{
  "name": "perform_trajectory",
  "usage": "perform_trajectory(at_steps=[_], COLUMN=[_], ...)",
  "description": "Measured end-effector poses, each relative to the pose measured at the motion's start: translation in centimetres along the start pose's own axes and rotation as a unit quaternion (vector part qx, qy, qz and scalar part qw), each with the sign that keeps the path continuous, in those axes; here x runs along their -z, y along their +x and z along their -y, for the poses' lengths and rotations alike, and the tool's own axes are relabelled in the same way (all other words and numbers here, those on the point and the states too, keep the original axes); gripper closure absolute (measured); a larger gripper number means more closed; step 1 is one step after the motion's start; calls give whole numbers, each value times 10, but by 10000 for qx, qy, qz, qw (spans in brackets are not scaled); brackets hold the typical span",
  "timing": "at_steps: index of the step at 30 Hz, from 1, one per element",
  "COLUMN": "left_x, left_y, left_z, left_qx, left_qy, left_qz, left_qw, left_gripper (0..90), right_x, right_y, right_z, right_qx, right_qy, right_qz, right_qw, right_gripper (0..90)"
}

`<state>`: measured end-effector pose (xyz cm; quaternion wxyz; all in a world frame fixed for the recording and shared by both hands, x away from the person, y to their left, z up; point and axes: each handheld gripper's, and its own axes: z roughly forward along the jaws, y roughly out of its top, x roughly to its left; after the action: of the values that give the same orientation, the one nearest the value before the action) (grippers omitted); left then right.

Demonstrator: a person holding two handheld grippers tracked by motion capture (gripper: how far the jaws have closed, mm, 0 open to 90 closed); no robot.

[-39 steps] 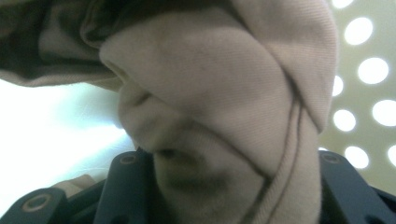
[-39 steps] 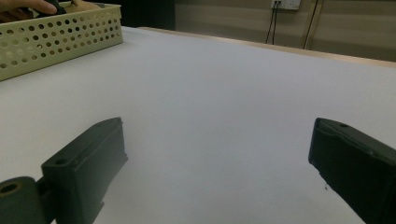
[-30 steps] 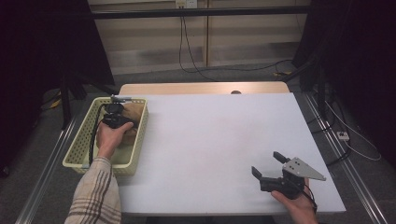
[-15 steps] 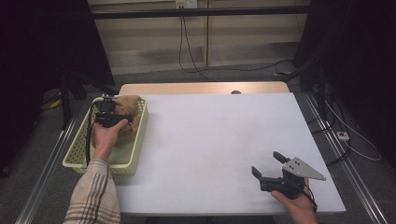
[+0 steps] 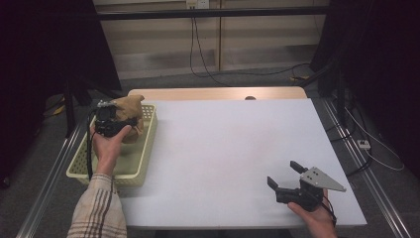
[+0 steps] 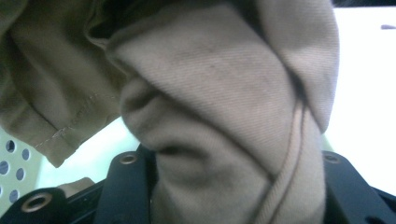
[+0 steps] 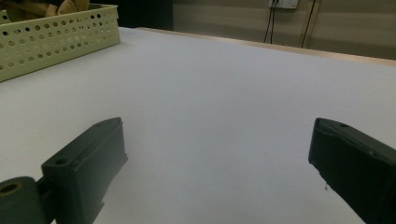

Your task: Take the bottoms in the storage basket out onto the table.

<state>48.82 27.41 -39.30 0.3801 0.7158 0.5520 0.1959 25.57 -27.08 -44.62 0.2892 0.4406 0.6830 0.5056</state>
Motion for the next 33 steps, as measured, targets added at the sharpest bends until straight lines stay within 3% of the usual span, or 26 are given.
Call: perform_trajectory(at_steps=[5,12,21,28,33], left_x=[8,20,28,33,40], left_y=[-4,-7,-18,-20,-21], left_z=[1,3,3,6,6], left_qx=[-140,-123,-253,-290,-339], left_qy=[-209,-593,-901,-997,-1190], left_qz=[-11,69,175,170,173], left_qw=[9997,9981,9955,9944,9922], left_gripper=[513,511,506,505,500], right_x=[0,0,0,1,1], right_y=[0,0,0,0,1], right_z=[0,0,0,0,0], right_qx=[1,-4,-3,-3,11], right_qy=[5,8,0,11,7], right_qz=[5,14,-6,-17,-22], right_qw=[10000,10000,10000,10000,10000], right_gripper=[36,36,36,36,36])
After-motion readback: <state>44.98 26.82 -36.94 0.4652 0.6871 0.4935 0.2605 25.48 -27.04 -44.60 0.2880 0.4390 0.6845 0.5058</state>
